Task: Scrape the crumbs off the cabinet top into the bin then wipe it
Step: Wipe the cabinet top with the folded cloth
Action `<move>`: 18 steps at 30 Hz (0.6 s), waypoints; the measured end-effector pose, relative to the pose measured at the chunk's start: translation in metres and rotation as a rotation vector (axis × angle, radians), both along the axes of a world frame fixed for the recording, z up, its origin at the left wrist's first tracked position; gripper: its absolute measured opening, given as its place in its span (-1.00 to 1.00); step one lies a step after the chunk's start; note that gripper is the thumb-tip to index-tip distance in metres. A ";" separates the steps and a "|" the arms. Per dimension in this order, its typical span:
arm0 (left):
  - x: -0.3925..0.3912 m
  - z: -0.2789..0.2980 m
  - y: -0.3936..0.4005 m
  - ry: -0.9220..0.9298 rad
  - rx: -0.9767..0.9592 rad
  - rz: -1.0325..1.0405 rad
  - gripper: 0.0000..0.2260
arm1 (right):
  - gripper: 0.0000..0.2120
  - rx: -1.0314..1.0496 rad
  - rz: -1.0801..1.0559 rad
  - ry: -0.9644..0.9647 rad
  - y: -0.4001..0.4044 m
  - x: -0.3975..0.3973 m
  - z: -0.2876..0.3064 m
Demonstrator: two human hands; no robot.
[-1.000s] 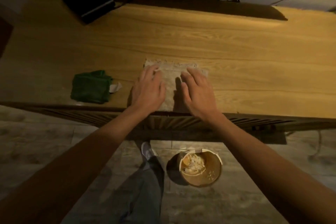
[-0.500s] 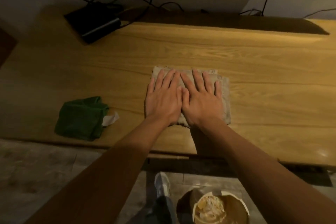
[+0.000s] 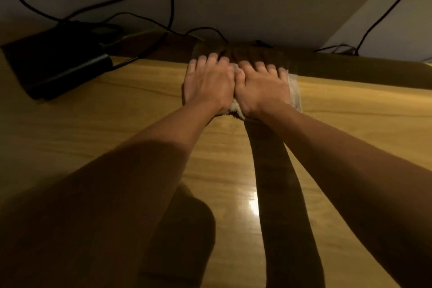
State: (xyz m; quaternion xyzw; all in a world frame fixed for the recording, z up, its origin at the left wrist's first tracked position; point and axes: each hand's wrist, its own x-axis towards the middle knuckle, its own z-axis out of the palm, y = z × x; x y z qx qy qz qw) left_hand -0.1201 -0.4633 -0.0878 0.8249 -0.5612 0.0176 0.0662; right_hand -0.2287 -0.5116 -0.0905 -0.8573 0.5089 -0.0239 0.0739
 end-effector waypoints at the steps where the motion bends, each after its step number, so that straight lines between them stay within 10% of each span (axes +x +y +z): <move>1: 0.001 0.002 -0.007 -0.004 0.005 0.014 -0.70 | -0.50 0.008 0.005 0.031 -0.008 0.003 0.001; 18: -0.067 0.001 0.074 0.038 0.107 -0.115 -0.49 | -0.49 0.060 0.010 -0.022 0.073 -0.078 0.005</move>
